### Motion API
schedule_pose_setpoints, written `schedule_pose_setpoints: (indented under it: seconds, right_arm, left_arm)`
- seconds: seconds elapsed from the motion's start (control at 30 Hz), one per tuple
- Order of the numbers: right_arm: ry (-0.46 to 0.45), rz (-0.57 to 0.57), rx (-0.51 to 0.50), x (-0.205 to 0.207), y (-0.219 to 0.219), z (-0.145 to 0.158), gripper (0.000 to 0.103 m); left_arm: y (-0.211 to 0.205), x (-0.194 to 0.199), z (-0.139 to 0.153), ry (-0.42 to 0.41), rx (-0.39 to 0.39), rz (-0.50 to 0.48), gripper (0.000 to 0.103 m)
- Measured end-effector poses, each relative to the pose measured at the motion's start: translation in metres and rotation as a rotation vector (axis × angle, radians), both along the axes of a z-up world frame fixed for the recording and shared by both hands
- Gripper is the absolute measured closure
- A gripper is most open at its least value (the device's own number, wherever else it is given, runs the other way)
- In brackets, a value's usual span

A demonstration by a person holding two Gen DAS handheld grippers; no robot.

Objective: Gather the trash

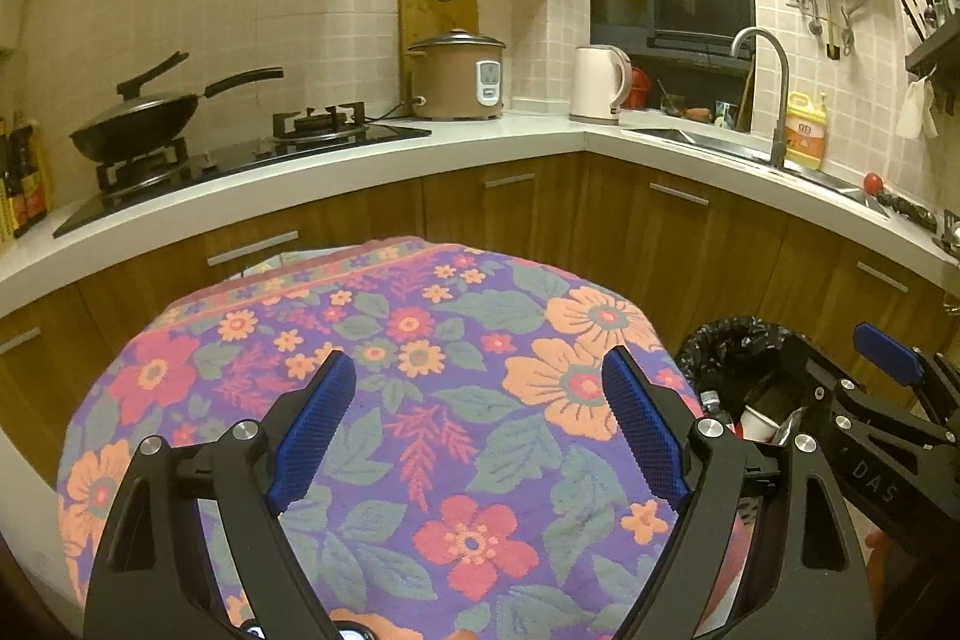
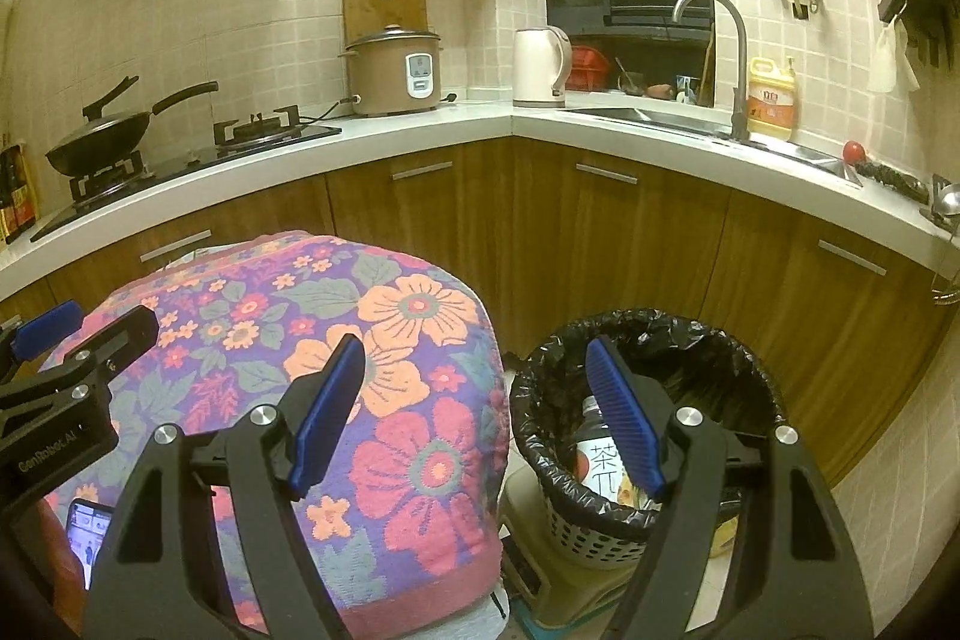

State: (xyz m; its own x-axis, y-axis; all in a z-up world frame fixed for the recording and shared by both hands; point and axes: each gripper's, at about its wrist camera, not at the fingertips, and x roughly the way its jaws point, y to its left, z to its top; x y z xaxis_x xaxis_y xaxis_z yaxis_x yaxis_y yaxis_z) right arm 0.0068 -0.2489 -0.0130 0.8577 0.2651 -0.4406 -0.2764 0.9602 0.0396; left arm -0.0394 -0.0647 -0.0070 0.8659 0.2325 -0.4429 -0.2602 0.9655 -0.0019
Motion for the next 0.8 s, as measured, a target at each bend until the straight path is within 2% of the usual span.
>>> schedule_pose_setpoints:
  seconds: [0.8]
  right_arm:
    - [-0.036, -0.055, 0.002, -0.004, -0.022, 0.004, 0.030]
  left_arm:
    - [-0.019, 0.002, -0.003, -0.009, -0.019, -0.076, 0.021]
